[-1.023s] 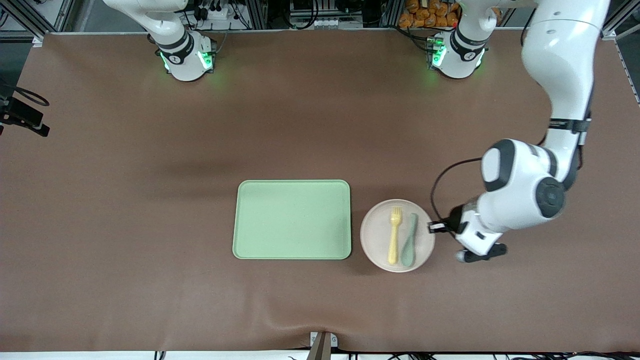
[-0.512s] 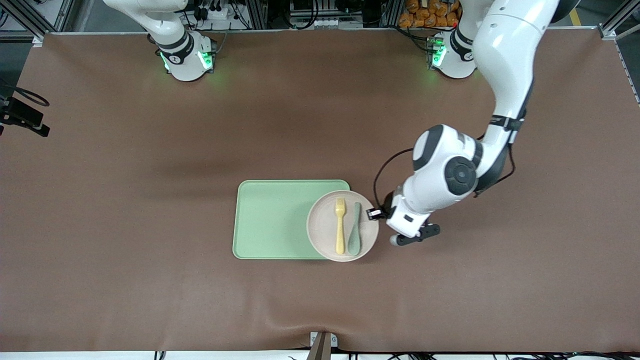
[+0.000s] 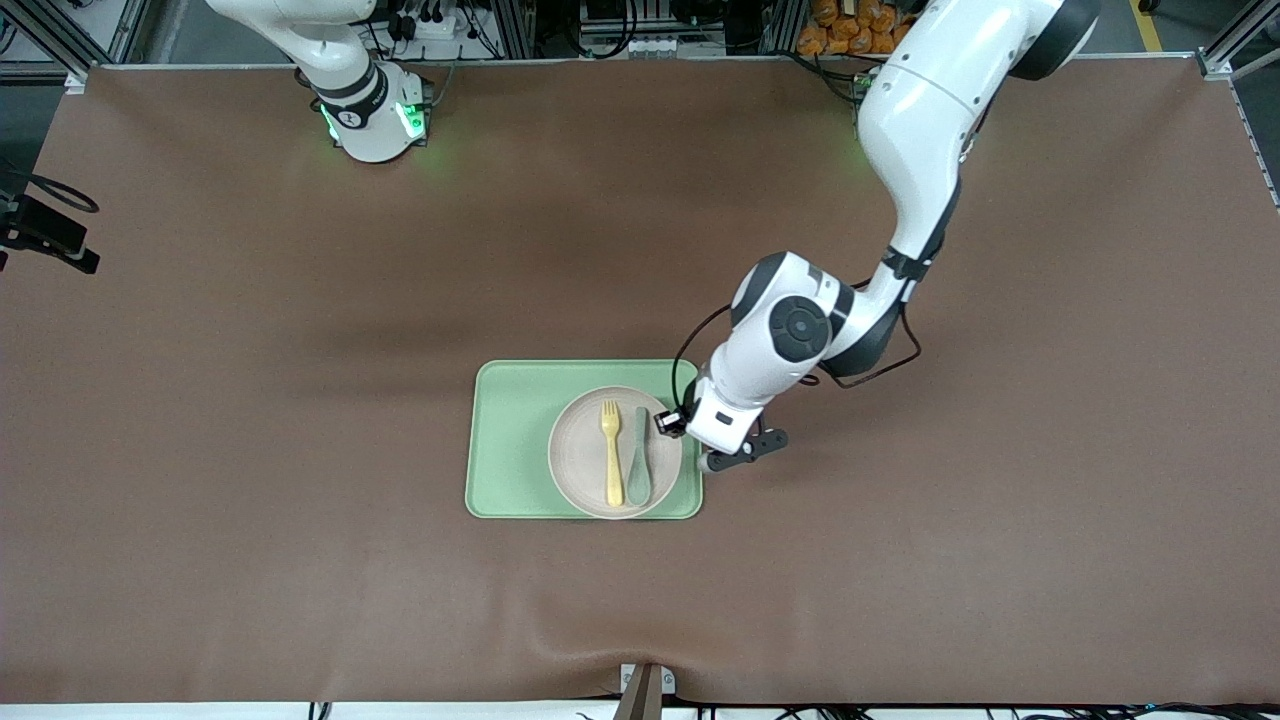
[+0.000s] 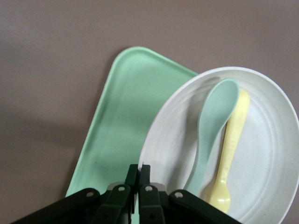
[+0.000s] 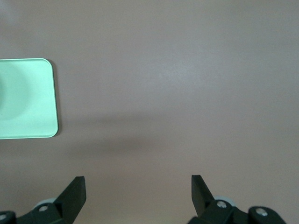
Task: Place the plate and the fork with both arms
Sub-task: 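Slide the plate with the left gripper onto the green tray, then open the left gripper while the right gripper reaches toward the tray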
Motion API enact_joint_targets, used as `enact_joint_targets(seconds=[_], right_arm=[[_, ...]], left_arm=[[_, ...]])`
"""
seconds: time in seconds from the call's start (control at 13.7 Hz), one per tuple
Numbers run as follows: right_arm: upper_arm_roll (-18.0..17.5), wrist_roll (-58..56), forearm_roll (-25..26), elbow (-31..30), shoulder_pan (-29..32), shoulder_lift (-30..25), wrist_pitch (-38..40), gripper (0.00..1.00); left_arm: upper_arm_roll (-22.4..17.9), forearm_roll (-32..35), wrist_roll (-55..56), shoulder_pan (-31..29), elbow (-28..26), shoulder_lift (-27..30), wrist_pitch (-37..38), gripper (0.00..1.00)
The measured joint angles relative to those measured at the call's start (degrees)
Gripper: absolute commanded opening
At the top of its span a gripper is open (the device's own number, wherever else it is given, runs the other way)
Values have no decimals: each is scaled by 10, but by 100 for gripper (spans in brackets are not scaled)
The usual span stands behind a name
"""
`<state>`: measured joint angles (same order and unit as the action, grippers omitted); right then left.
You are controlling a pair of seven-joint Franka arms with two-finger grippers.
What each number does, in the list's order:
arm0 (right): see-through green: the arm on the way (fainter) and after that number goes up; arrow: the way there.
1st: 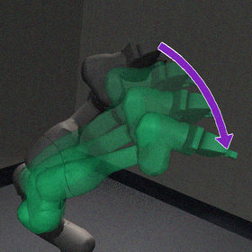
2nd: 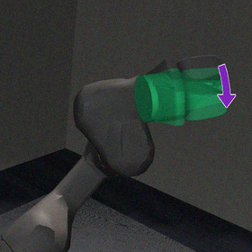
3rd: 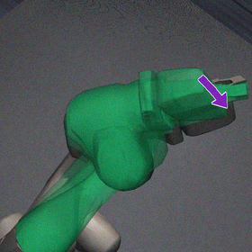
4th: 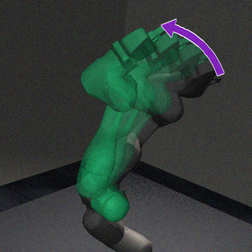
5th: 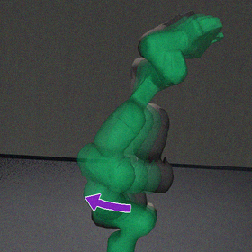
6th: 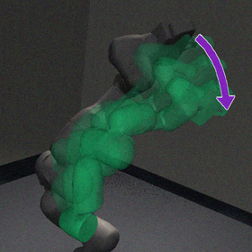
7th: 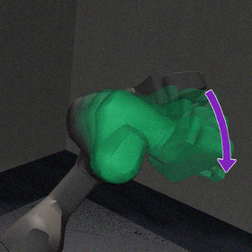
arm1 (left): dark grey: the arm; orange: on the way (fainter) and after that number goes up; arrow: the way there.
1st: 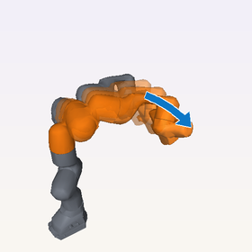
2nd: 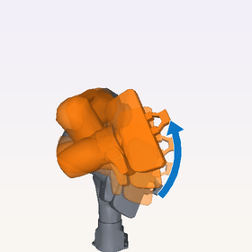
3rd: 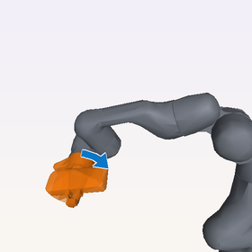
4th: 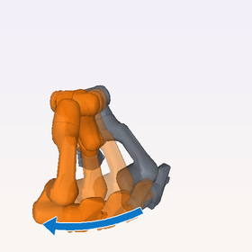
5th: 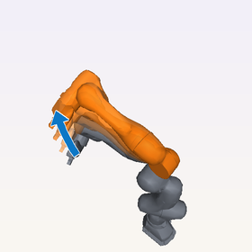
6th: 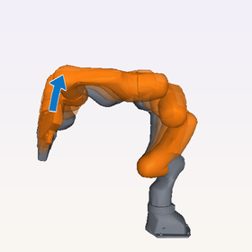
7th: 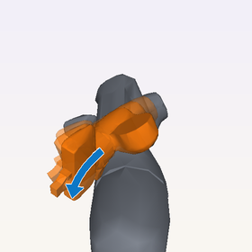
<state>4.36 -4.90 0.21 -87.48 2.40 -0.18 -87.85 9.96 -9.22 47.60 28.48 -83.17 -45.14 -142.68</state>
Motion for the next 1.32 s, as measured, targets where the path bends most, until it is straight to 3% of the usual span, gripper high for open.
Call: enact_joint_targets(seconds=[0.73, 1.02, 1.17, 1.24, 1.32], right_arm=[[-2, 0, 0, 0, 0, 11, 0, 100], [-10, 0, -4, -2, -16, 48, 0, 100], [-12, 0, -4, -2, -41, 83, -4, 100], [-12, 0, -4, -2, -54, 100, -8, 100], [-13, 1, -4, -2, -67, 114, -14, 100]], left_arm=[[-14, 24, 6, 45, 2, -45, -59, 0], [-19, 24, 6, 44, 2, -47, -63, 2], [-19, 24, 6, 44, 2, -47, -63, 55], [-19, 24, 6, 44, 2, -47, -63, 87], [-19, 24, 6, 44, 2, -47, -64, 100]])
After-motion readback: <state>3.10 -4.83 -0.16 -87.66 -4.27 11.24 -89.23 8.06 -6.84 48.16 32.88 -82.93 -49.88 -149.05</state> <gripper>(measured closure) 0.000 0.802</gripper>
